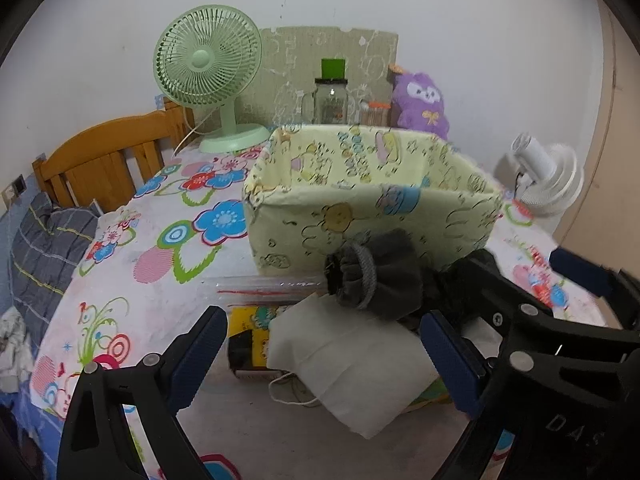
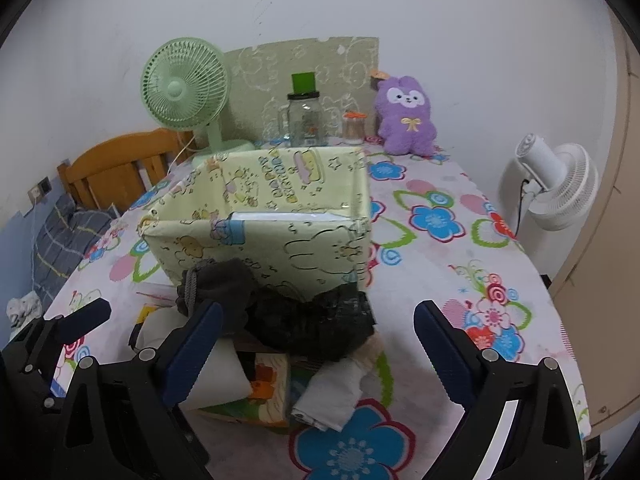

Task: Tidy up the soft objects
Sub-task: 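Grasp the dark gray sock with the right tool while the left tool approaches the white cloth, then grasp the white folded cloth with the left tool and lift it, then lower the white cloth into the box with the left tool while the right tool carries the sock over it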

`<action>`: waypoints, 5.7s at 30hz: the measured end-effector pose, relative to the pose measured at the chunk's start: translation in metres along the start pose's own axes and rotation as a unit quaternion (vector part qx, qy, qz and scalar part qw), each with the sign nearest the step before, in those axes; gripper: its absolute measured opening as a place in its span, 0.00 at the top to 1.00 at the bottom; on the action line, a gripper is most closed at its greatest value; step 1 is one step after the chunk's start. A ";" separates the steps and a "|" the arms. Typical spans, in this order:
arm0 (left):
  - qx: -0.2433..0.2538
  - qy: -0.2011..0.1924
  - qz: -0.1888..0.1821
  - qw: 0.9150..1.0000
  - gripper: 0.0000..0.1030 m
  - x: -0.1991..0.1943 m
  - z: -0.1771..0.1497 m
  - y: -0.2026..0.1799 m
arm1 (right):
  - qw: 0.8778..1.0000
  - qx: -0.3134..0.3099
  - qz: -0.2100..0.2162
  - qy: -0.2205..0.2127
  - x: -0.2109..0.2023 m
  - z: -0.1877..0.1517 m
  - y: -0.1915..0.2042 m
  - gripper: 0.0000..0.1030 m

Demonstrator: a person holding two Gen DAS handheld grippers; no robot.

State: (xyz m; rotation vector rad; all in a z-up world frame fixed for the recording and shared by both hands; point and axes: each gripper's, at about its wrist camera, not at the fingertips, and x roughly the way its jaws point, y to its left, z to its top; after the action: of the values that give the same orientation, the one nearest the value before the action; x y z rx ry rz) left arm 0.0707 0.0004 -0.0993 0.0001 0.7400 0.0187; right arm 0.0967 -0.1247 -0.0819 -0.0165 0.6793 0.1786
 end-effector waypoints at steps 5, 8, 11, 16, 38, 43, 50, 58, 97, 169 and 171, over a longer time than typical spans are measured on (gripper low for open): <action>0.004 0.003 0.000 1.000 0.05 0.003 0.001 0.004 | 1.000 -0.016 0.015 0.003 0.008 0.005 0.013 0.06; 0.004 0.008 -0.002 1.000 0.05 0.007 0.002 0.009 | 0.999 -0.024 0.022 0.008 0.015 0.007 0.021 0.06; 0.003 0.013 -0.008 1.000 0.05 0.011 0.001 0.013 | 0.999 -0.030 0.030 0.015 0.023 0.009 0.029 0.06; 0.004 0.020 -0.022 1.000 0.08 0.017 -0.001 0.015 | 0.998 -0.050 0.037 0.029 0.036 0.009 0.044 0.10; 0.001 0.037 -0.021 0.999 0.09 0.033 -0.003 0.023 | 0.994 -0.054 0.056 0.070 0.067 0.008 0.057 0.46; -0.012 0.028 -0.024 0.999 0.08 0.026 0.000 0.023 | 0.996 -0.051 0.049 0.051 0.052 0.008 0.052 0.49; -0.007 0.020 -0.026 0.999 0.08 0.014 0.001 0.010 | 0.998 -0.033 0.039 0.031 0.032 0.007 0.035 0.50; 0.005 0.038 -0.021 0.999 0.08 0.023 -0.003 -0.006 | 0.999 -0.023 0.026 0.032 0.025 0.001 0.020 0.50; 0.005 0.018 -0.030 0.999 0.54 0.006 0.000 -0.010 | 0.999 -0.012 0.027 0.035 0.014 0.000 0.018 0.49; 0.015 -0.030 -0.004 0.999 0.53 0.037 0.122 -0.015 | 0.999 0.004 0.039 -0.006 0.052 0.122 -0.002 0.49; 0.012 -0.026 -0.002 1.000 0.53 0.046 0.125 -0.014 | 0.999 0.006 0.038 -0.004 0.058 0.123 -0.003 0.49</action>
State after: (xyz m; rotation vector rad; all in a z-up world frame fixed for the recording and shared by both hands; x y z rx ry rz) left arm 0.1892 -0.0120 -0.0376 0.0215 0.6878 0.0055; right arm 0.2183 -0.1093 -0.0221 0.0217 0.6741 0.2481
